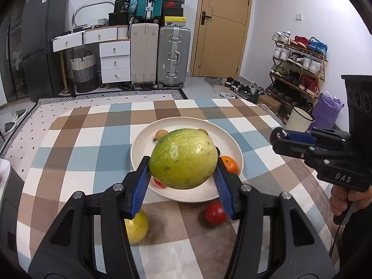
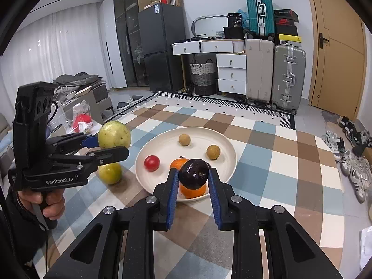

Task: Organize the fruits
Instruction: 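Carry pomelo and cherry over the plate and release both onto it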

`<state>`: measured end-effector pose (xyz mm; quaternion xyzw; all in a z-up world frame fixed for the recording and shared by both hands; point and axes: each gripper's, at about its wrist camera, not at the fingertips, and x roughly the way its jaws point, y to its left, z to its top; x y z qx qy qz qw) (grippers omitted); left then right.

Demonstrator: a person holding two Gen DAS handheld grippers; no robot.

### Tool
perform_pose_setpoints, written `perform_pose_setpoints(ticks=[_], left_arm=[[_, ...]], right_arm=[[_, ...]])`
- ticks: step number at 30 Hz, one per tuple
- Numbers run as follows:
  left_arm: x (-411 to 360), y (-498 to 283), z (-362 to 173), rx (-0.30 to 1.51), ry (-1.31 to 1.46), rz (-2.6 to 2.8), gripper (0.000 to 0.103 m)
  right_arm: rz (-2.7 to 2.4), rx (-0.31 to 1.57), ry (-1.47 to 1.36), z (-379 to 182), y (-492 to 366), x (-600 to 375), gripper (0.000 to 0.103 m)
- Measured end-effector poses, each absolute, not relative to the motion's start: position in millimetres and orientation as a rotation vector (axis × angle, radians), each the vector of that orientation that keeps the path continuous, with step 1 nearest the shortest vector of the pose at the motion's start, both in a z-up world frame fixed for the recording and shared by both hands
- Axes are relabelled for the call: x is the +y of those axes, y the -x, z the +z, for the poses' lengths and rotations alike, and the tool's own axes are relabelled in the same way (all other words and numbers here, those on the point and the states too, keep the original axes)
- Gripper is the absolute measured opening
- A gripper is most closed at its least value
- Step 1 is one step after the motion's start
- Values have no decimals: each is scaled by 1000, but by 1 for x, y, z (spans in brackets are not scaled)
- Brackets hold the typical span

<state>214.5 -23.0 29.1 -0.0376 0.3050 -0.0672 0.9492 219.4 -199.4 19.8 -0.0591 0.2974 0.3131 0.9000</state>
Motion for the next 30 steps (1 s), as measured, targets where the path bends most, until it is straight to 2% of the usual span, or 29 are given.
perform_pose_setpoints(ticks=[17, 30], left_arm=[[-35, -260, -11, 677, 28, -134, 51], [-42, -267, -28, 709, -4, -127, 51]], right_arm=[[633, 652, 137, 12, -263, -184, 26], [575, 734, 105, -25, -294, -184, 26]])
